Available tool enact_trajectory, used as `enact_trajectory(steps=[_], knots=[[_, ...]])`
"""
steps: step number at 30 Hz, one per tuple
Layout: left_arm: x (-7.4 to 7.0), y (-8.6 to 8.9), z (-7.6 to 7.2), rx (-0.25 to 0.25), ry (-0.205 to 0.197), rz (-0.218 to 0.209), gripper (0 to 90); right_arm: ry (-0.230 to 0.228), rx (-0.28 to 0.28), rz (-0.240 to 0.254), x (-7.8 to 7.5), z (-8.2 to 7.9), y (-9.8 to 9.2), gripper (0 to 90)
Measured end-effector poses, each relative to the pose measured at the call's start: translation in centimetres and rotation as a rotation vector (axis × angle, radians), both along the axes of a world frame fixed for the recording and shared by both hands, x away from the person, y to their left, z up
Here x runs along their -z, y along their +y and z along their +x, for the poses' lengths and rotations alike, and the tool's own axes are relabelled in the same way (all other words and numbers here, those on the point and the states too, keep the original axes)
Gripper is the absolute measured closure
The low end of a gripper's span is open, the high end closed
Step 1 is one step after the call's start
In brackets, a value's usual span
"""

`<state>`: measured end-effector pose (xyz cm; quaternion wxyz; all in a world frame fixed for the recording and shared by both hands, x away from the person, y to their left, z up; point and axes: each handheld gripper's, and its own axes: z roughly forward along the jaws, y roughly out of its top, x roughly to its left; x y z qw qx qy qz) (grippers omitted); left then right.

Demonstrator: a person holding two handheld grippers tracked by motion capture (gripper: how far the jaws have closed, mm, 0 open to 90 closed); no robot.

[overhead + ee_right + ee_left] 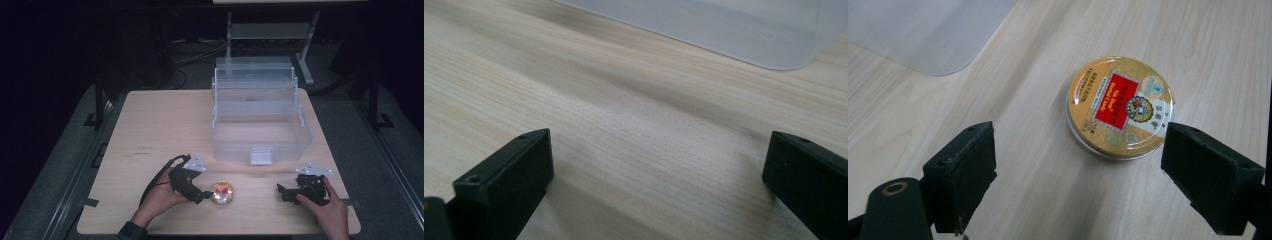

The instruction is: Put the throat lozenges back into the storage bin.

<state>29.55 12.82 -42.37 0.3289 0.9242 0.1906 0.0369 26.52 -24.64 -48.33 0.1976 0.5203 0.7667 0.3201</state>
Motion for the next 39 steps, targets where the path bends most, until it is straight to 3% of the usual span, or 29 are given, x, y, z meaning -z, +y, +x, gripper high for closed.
enact_trajectory(steps=[14, 15, 16, 22, 25, 39], knots=[[0.1, -2.3, 0.2, 0.074, -0.001, 0.039, 13.6, 0.0, 0.0, 0.0, 0.0, 0.0, 0.0, 0.0], [0.2, -2.5, 0.1, 0.065, 0.003, 0.026, 13.5, 0.0, 0.0, 0.0, 0.0, 0.0, 0.0, 0.0], [0.1, -2.6, 0.2, 0.089, -0.003, 0.048, 13.3, 0.0, 0.0, 0.0, 0.0, 0.0, 0.0, 0.0], [0.4, -3.7, 0.3, 0.114, 0.005, 0.071, 12.9, 0.0, 0.0, 0.001, 0.0, 0.0, 0.0, 0.0], [0.6, -4.1, 0.2, 0.109, 0.011, 0.059, 12.9, 0.0, 0.0, 0.0, 0.0, 0.0, 0.0, 0.0], [1.7, -5.9, 0.1, 0.148, 0.012, 0.127, 12.7, 0.0, 0.0, 0.0, 0.0, 0.0, 0.0, 0.0]])
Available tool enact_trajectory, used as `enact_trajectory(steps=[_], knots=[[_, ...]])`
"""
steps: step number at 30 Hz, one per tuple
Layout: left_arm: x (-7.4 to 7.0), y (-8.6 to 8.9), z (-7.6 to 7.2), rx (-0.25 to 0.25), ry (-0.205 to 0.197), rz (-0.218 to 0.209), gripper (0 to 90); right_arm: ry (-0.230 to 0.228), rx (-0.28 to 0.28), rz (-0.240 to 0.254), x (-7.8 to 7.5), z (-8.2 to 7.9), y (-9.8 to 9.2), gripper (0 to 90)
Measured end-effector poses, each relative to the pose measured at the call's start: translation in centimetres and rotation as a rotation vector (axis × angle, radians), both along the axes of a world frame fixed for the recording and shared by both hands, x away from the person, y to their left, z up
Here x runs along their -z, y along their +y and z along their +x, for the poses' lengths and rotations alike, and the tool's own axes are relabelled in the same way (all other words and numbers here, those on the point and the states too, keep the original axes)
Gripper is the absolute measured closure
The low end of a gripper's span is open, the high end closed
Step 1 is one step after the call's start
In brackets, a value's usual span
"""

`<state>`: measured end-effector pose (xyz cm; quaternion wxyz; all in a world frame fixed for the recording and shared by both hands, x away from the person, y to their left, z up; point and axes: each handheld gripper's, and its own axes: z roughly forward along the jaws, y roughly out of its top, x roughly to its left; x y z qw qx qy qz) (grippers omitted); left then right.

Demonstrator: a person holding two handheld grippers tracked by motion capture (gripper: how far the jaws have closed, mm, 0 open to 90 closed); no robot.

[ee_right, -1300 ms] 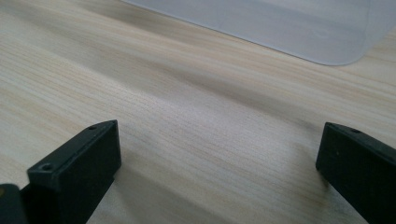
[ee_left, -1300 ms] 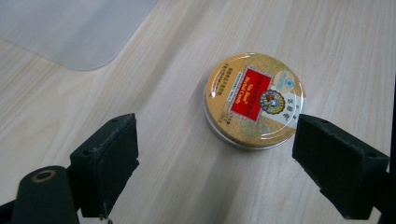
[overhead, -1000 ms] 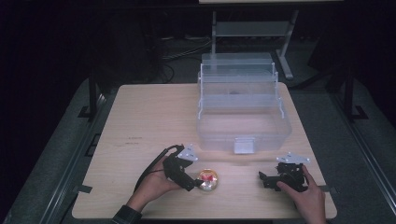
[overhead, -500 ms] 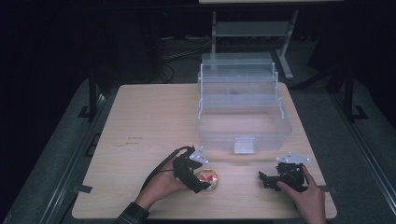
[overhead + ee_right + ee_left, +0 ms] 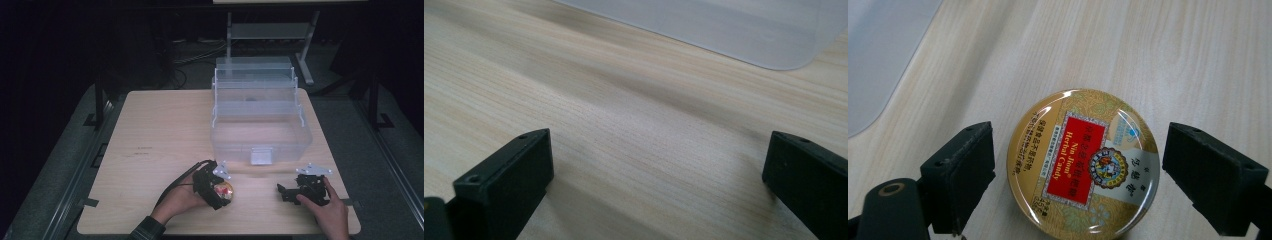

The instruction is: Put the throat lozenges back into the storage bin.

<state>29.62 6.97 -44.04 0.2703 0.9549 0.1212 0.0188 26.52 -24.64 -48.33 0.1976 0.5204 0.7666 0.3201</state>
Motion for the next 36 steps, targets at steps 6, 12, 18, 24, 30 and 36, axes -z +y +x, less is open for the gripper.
enact_trajectory(steps=[6, 12, 18, 24, 30, 36], knots=[[0.5, -0.4, -0.1, 0.009, 0.012, 0.022, 13.4, 0.0, 0.0, 0.0, 0.0, 0.0, 0.0, 0.0], [1.0, -0.8, -0.3, 0.021, -0.001, 0.055, 13.4, 0.0, 0.0, 0.0, 0.0, 0.0, 0.0, 0.0], [1.1, -0.9, -0.3, 0.032, -0.016, 0.081, 14.6, 0.0, 0.0, 0.0, 0.0, 0.0, 0.0, 0.0], [1.1, -0.8, -0.3, 0.019, -0.013, 0.078, 19.0, 0.0, 0.0, 0.0, 0.0, 0.0, 0.0, 0.0], [1.1, -0.8, -0.3, 0.016, -0.011, 0.08, 19.4, 0.0, 0.0, 0.0, 0.0, 0.0, 0.0, 0.0], [1.0, -0.7, -0.2, 0.01, -0.003, 0.085, 19.4, 0.0, 0.0, 0.0, 0.0, 0.0, 0.0, 0.0]])
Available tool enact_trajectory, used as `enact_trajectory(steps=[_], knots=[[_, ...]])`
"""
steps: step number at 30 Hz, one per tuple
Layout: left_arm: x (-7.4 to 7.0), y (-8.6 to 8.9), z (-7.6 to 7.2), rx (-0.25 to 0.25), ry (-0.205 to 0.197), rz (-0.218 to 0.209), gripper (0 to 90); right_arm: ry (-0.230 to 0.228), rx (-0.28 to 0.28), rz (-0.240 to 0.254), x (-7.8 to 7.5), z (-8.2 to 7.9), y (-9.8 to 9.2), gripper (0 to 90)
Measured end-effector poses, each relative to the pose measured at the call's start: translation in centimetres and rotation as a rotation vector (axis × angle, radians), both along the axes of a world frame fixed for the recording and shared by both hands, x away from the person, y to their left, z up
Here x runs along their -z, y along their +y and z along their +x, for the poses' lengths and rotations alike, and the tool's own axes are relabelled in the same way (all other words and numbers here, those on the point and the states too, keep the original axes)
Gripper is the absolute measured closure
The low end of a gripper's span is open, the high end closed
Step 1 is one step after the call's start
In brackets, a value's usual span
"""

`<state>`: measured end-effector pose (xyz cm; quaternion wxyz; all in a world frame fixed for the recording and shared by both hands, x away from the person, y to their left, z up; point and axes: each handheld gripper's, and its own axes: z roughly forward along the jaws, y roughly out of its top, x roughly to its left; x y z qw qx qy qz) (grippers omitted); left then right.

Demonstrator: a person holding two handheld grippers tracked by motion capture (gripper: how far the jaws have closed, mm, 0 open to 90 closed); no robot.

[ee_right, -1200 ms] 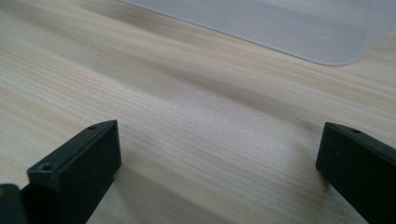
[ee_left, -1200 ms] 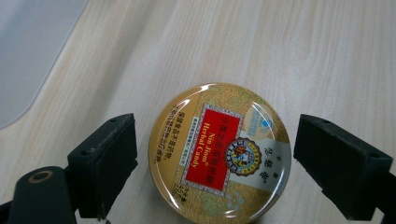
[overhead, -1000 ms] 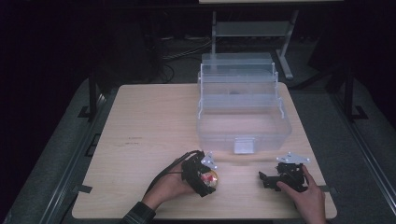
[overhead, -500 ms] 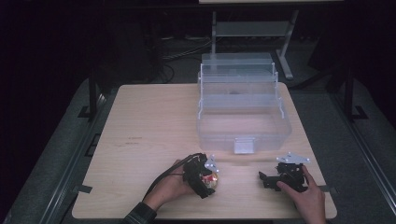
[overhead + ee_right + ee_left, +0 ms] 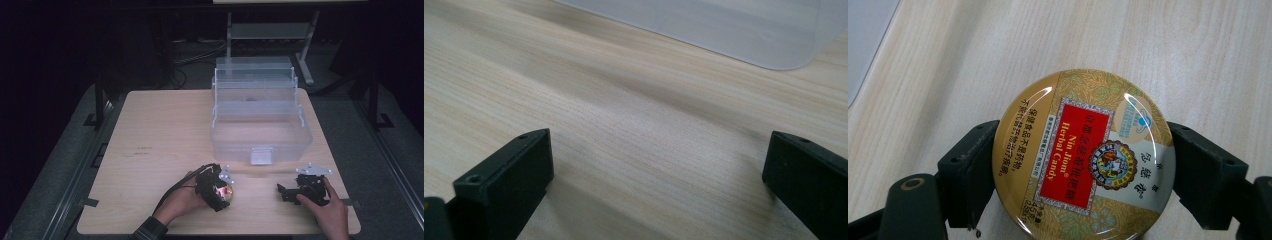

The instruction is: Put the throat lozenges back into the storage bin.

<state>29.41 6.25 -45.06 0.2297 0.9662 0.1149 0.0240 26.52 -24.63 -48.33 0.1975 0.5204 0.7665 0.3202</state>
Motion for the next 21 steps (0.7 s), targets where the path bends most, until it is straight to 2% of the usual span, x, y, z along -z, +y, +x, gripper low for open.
enact_trajectory(steps=[21], knots=[[-1.1, 0.8, 0.4, -0.03, 0.005, -0.015, 19.5, 0.0, -0.001, -0.001, 0.0, 0.0, 0.0, 0.0]])
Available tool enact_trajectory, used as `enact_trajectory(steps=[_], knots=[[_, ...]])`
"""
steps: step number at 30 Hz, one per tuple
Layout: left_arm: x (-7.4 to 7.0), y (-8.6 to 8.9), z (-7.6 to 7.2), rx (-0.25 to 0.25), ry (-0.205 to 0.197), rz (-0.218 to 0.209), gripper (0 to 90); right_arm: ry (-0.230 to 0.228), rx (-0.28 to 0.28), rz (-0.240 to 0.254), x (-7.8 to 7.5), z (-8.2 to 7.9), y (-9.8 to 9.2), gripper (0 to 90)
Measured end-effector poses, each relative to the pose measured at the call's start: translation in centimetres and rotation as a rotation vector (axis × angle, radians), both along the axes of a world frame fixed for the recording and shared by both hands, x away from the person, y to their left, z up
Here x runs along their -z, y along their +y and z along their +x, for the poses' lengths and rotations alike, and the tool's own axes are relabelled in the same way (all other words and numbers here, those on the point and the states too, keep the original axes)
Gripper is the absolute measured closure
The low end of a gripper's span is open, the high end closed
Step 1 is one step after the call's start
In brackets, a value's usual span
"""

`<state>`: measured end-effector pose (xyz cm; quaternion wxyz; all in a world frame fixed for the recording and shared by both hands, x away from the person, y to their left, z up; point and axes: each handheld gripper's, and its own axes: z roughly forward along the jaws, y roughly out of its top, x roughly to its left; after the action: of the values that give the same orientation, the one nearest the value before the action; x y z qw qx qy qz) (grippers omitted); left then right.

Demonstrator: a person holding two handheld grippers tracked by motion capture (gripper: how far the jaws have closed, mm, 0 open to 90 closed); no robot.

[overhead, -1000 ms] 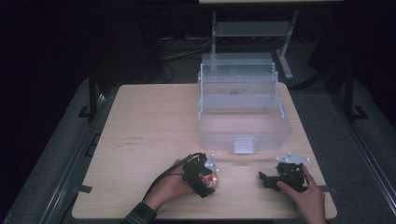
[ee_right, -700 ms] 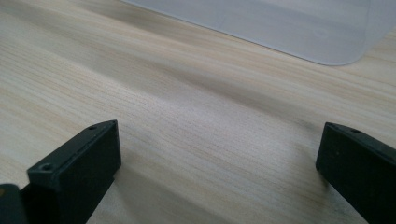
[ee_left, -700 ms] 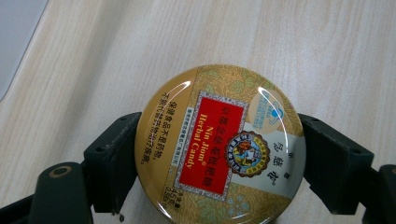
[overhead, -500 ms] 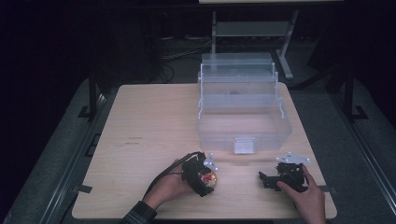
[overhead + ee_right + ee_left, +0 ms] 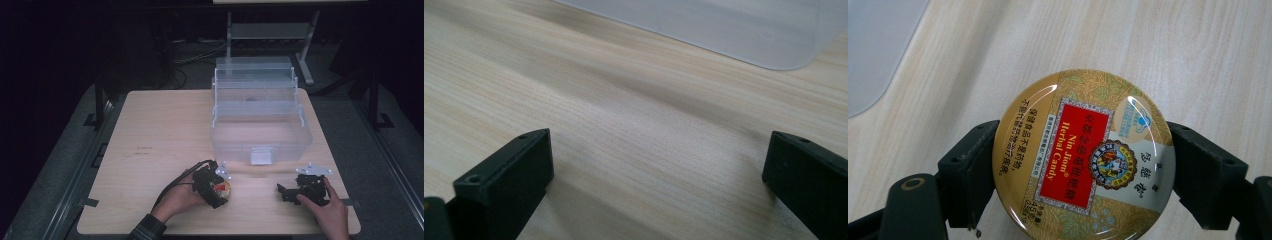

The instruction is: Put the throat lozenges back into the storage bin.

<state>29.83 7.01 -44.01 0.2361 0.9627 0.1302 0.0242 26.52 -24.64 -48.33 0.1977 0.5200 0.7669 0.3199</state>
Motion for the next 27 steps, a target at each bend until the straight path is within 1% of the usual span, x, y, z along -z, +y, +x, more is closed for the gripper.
enact_trajectory(steps=[3, 6, 9, 12, 15, 18, 22, 23, 24, 27], knots=[[-0.3, 0.2, 0.0, -0.006, 0.007, -0.007, 19.5, 0.0, 0.0, 0.0, 0.0, 0.0, 0.0, 0.0], [-0.5, 0.4, 0.1, -0.01, 0.001, -0.003, 19.5, 0.0, 0.0, 0.0, 0.0, 0.0, 0.0, 0.0], [-0.7, 0.7, 0.2, -0.024, -0.001, -0.005, 19.5, 0.0, 0.0, 0.0, 0.0, 0.0, 0.0, 0.0], [-0.9, 1.0, 0.4, -0.04, 0.005, -0.018, 19.5, 0.0, 0.0, 0.0, 0.0, 0.0, 0.0, 0.0], [-1.0, 1.3, 0.5, -0.046, 0.007, -0.024, 19.5, 0.0, 0.0, 0.0, 0.0, 0.0, 0.0, 0.0], [-1.3, 1.6, 0.7, -0.045, 0.002, -0.02, 19.5, 0.0, 0.0, 0.0, 0.0, 0.0, 0.0, 0.0], [-1.6, 1.9, 0.9, -0.061, 0.0, -0.031, 19.5, 0.0, 0.0, 0.0, 0.0, 0.0, 0.0, 0.0], [-1.8, 2.1, 1.0, -0.059, -0.004, -0.027, 19.5, 0.0, 0.0, 0.0, 0.0, 0.0, 0.0, 0.0], [-1.8, 2.1, 1.1, -0.068, -0.004, -0.034, 19.5, 0.0, 0.0, 0.0, 0.0, 0.0, 0.0, 0.0], [-2.1, 2.4, 1.3, -0.072, -0.009, -0.034, 19.6, 0.0, 0.0, 0.0, 0.0, 0.0, 0.0, 0.0]])
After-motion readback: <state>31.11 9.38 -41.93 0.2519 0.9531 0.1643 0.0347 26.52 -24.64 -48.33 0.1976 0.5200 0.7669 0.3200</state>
